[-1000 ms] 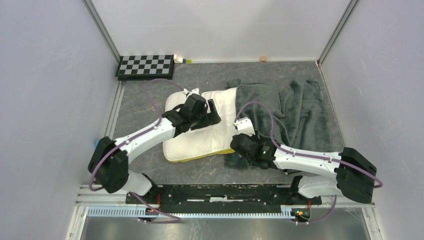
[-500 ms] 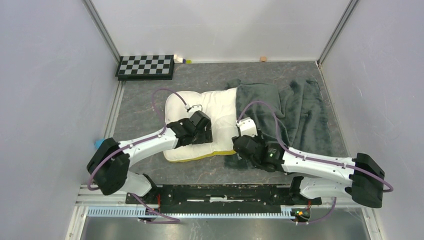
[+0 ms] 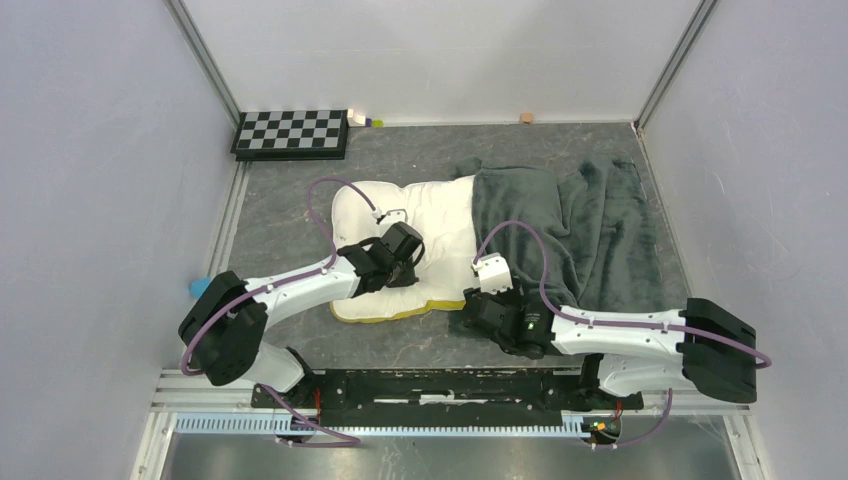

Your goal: Put the pillow into the pillowcase

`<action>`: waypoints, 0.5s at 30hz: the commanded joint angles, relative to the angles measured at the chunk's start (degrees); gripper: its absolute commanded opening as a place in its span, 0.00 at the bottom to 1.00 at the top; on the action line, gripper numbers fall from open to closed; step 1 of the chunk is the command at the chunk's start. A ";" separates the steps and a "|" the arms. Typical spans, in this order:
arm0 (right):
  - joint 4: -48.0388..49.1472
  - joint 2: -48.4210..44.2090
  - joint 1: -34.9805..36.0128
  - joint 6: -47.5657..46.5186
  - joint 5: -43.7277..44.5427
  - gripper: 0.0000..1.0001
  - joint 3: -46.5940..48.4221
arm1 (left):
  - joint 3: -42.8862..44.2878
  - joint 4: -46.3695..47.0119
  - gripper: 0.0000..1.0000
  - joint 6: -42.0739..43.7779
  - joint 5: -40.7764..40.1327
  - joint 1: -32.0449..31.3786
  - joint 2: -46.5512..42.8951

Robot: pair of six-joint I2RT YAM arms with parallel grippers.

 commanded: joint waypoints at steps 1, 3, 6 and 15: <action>0.95 2.73 -1.14 1.26 4.07 0.71 1.22 | -0.92 -0.53 0.17 1.14 -0.05 -0.17 1.31; -3.32 2.98 -1.20 1.35 6.66 0.69 4.30 | -0.73 -1.12 0.14 1.44 -0.22 -0.18 0.91; -9.01 1.84 0.42 1.82 10.41 0.67 8.45 | -0.81 -1.28 0.12 1.53 -0.42 -0.17 0.34; -18.36 5.10 10.57 8.48 14.99 0.66 16.98 | -0.68 -0.84 0.10 1.01 0.11 -0.17 0.97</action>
